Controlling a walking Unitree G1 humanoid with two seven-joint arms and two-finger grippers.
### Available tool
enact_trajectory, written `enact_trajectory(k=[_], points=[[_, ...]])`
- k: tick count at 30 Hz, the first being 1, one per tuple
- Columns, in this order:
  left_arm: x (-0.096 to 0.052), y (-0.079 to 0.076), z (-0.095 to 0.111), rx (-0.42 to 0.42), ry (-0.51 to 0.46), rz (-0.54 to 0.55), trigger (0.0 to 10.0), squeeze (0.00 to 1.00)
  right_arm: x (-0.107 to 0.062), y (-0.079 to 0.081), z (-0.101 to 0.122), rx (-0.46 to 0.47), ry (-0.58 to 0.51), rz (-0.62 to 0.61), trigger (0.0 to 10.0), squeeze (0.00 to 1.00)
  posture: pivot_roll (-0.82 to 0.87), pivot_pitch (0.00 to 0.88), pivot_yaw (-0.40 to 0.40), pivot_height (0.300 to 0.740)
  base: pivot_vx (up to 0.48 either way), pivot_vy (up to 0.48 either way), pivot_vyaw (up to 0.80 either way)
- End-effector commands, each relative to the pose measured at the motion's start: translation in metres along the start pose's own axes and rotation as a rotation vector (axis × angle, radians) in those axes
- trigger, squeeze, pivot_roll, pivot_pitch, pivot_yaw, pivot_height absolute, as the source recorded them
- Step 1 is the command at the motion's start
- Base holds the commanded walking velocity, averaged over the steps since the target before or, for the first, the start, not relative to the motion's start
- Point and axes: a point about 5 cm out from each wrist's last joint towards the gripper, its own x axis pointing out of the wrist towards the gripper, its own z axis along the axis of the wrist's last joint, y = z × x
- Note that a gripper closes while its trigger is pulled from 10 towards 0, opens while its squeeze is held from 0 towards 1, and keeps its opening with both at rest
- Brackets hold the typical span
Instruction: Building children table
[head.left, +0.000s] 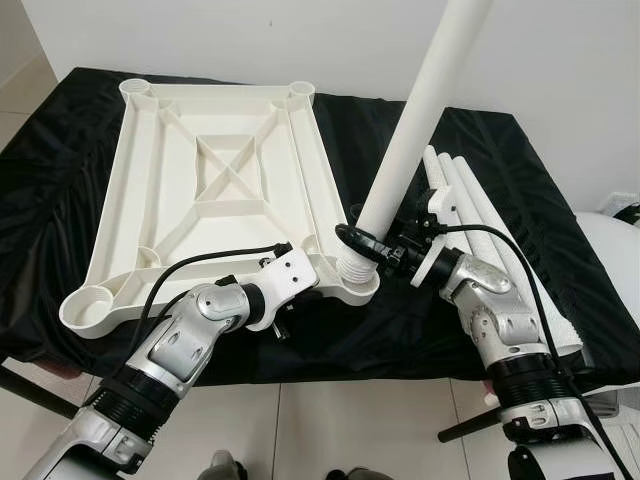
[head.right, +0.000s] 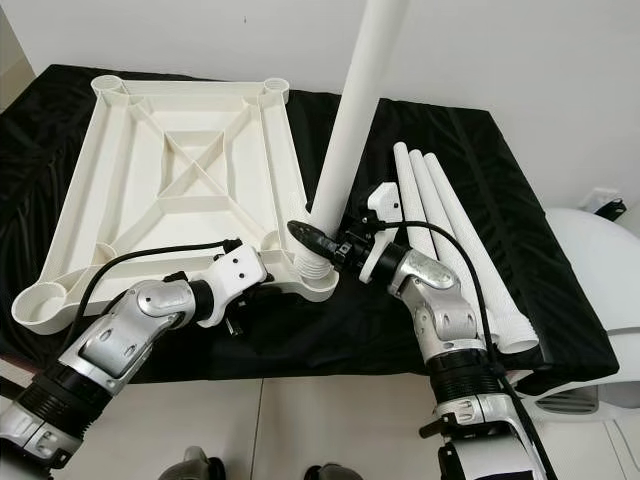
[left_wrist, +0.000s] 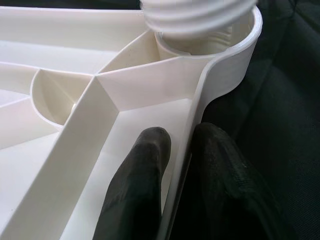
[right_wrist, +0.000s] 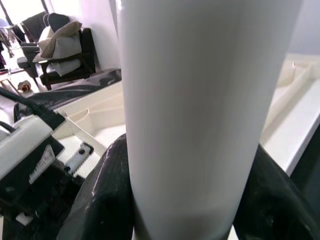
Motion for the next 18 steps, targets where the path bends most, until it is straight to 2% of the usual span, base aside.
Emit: enact_trajectory(k=[1,7,9,18], points=[[0.002,-0.009,-0.010,-0.017,0.049,-0.011,10.0,0.00,-0.001,0.002,-0.006,-0.002,0.012,0.007,10.0,0.00,-0.01,0.086,-0.089,0.740,0.000,0.000,0.00],[0.001,-0.009,-0.009,-0.019,0.048,-0.007,10.0,0.00,-0.010,0.001,-0.023,0.014,0.064,-0.016,10.0,0.00,-0.01,0.093,-0.087,0.740,0.000,0.000,0.00],[0.000,-0.009,-0.010,-0.019,0.053,-0.004,10.0,0.00,-0.017,0.000,-0.031,0.018,0.092,-0.033,10.0,0.00,-0.02,0.096,-0.084,0.740,0.000,0.000,0.00],[-0.001,-0.009,-0.008,-0.020,0.051,0.000,10.0,0.00,-0.027,0.006,-0.042,-0.006,0.119,-0.049,10.0,0.00,-0.02,0.105,-0.081,0.740,0.000,0.000,0.00]])
